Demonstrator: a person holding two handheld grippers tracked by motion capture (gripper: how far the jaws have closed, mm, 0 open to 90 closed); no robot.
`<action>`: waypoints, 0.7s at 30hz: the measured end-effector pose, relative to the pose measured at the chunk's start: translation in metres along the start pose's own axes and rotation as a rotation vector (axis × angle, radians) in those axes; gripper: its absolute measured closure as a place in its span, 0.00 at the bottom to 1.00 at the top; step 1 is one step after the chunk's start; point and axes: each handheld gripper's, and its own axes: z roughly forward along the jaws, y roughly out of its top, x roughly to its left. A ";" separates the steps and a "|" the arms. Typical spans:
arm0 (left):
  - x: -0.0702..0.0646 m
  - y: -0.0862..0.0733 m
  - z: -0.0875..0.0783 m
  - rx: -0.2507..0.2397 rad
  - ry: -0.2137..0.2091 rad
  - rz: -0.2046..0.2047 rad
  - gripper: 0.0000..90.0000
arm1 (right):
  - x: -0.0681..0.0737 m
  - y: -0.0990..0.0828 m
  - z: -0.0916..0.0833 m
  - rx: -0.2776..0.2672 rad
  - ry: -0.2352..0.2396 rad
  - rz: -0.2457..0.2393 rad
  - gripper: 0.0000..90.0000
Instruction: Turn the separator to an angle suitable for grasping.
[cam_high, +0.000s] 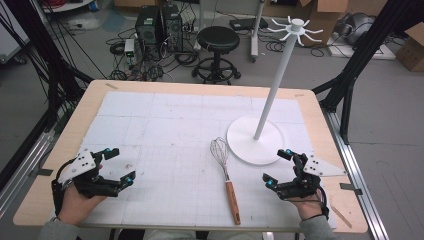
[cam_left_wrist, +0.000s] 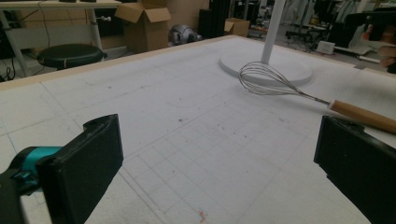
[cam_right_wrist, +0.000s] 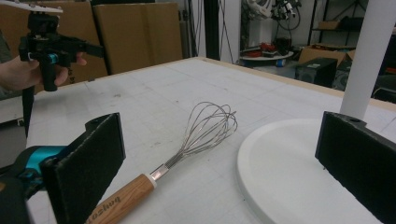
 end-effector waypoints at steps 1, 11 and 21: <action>0.000 0.000 0.000 0.002 -0.001 -0.001 0.02 | 0.000 0.000 0.000 0.003 0.004 0.000 0.01; 0.000 0.000 0.001 0.006 0.000 0.001 0.02 | 0.001 0.000 -0.001 0.015 0.037 0.023 0.22; -0.001 -0.001 0.002 0.015 -0.004 0.002 0.02 | 0.011 0.001 0.005 0.074 0.143 -0.040 0.82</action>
